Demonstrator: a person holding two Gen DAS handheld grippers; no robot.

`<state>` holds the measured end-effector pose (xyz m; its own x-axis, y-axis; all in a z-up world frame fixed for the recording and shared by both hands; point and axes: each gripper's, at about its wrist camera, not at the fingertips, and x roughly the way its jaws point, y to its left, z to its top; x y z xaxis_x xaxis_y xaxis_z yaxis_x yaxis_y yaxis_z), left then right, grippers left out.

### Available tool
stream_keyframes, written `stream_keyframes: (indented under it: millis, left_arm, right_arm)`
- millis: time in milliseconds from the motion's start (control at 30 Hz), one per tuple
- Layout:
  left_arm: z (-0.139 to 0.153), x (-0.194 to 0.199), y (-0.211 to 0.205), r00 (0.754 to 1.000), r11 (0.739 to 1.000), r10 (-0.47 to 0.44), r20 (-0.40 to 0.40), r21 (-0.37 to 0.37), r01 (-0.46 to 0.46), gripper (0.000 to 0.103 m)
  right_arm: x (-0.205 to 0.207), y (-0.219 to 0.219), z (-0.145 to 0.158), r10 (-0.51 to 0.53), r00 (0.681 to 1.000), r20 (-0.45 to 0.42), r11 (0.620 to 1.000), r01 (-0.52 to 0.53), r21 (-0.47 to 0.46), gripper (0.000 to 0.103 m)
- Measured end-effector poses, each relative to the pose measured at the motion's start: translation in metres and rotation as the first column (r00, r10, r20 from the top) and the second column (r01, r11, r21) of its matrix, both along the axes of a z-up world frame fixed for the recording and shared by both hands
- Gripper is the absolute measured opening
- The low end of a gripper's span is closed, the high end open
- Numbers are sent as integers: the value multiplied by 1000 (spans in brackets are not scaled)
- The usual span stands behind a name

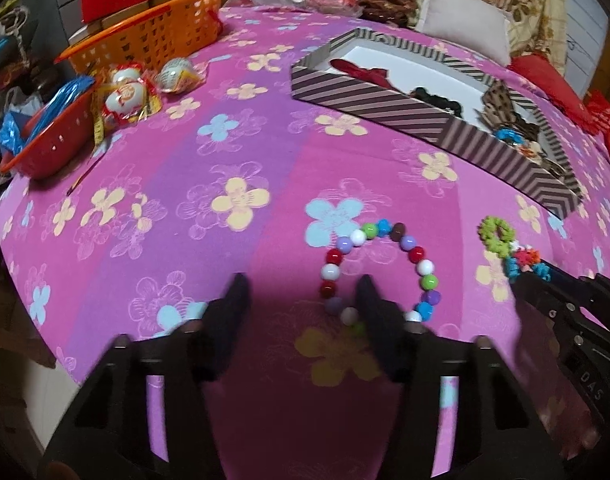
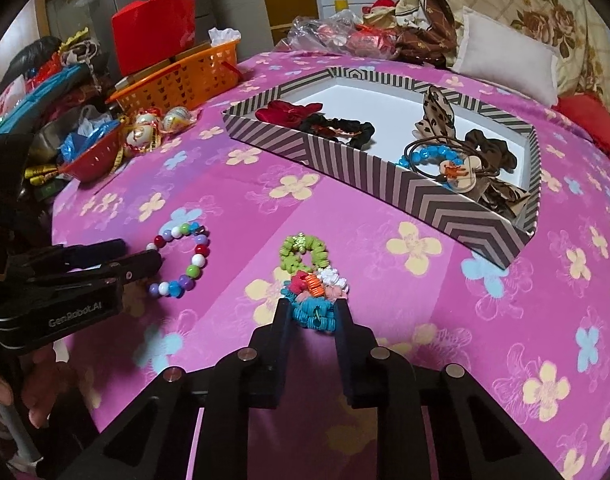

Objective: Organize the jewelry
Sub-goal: 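Grasp multicolour bead bracelet with left tool while right tool grasps flower-bead bracelet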

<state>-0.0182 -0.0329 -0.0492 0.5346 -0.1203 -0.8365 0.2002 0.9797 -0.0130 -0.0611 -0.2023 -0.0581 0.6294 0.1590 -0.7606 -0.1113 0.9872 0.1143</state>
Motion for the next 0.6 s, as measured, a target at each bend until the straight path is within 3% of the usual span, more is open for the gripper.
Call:
stream_keyframes:
  millis: [67, 133, 333, 600]
  left_arm:
    - [1, -1, 0, 1000, 1000, -7, -3, -14, 7, 19]
    - [1, -1, 1, 1000, 999, -8, -12, -35, 7, 12]
    - [3, 1, 17, 997, 988, -9, -77, -154, -3, 8]
    - [23, -7, 28, 998, 978, -19, -63, -210, 6, 8]
  right_arm:
    - [-3, 1, 2, 3, 1000, 4, 1000, -3, 5, 17]
    - [-6, 1, 7, 6, 1000, 14, 1000, -6, 23, 17]
    - [-15, -3, 24, -1, 999, 50, 998, -2, 63, 17]
    - [-25, -7, 44, -12, 996, 88, 995, 3, 96, 17]
